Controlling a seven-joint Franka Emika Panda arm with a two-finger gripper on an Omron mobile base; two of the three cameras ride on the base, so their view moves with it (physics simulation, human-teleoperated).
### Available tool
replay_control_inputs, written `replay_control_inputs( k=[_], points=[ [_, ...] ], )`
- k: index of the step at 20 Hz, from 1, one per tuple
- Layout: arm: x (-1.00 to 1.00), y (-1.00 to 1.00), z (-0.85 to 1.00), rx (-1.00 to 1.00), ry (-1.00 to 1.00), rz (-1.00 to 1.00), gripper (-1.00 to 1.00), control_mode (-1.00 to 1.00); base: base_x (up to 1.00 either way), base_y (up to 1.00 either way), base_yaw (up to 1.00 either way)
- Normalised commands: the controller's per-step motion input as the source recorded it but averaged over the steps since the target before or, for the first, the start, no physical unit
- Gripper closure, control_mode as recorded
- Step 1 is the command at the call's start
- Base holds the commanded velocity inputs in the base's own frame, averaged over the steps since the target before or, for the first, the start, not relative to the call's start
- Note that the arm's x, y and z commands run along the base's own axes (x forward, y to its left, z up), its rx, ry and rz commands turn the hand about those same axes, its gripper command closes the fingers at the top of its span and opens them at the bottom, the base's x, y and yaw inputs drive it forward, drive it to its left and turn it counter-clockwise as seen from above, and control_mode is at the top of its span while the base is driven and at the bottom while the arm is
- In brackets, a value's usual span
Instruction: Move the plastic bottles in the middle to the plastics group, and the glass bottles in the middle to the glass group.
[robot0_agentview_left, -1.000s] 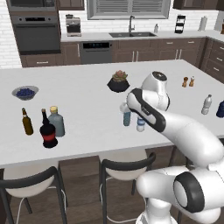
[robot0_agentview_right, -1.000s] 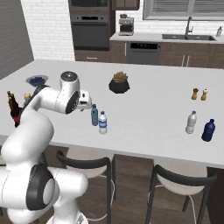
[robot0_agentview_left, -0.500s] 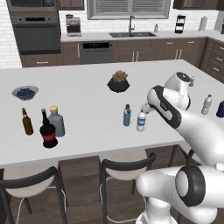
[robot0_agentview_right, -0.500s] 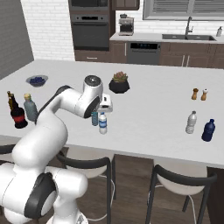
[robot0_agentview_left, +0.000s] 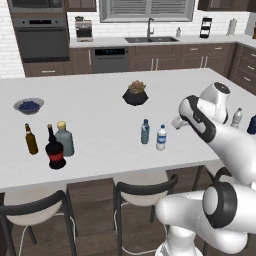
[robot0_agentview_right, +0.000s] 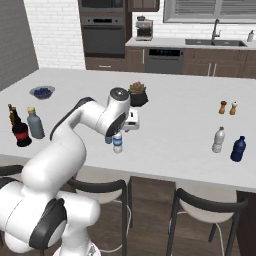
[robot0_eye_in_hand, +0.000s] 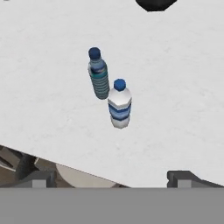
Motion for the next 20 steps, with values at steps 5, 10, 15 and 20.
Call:
replay_control_inputs(
  k=[5,10,15,20],
  points=[
    [0.0,-0.07,-0.03,0.0,-0.07,0.0,-1.0,-1.0,0.0,0.0,0.0],
    [0.0,0.08,-0.18,0.0,-0.2,0.0,-1.0,-1.0,0.0,0.0,0.0],
    [0.25,0.05,-0.07,0.01,-0.13,0.0,-1.0,-1.0,0.0,0.0,0.0],
    [0.35,0.0,0.0,0.01,-0.01,0.0,-1.0,-1.0,0.0,0.0,0.0]
  ],
)
